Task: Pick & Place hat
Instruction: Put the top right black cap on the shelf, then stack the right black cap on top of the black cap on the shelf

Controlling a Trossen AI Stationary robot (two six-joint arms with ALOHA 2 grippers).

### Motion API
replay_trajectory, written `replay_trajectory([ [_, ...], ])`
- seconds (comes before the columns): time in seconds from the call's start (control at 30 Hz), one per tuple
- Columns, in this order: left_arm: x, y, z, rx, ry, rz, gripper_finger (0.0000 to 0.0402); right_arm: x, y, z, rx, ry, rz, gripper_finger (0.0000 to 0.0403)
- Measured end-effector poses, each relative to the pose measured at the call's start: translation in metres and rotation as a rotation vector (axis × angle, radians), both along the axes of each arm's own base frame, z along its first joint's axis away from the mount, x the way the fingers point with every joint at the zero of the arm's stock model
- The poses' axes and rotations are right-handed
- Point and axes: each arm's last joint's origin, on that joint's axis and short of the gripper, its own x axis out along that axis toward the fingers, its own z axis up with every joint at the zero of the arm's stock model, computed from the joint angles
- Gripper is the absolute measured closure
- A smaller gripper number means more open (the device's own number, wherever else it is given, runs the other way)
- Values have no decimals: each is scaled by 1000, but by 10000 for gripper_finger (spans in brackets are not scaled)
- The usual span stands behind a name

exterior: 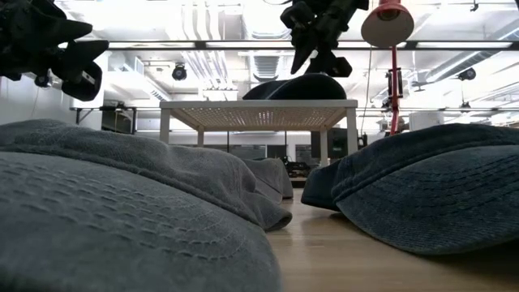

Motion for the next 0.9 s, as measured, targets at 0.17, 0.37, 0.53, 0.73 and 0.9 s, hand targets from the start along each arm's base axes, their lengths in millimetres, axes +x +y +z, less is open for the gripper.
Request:
replay_trajectory([
  [0.17,0,0,0,0,0,0,273,-1,1,8,6,-18,3,277],
  [0.37,0,0,0,-35,5,-4,273,-12,9,28,52,34,12,292],
  [0.53,0,0,0,-47,7,-5,273,-24,31,47,113,131,21,304],
  [0.73,0,0,0,-47,7,-5,273,-30,78,60,168,216,79,315],
  [0.9,0,0,0,-41,6,-5,273,-33,129,60,194,261,124,316],
])
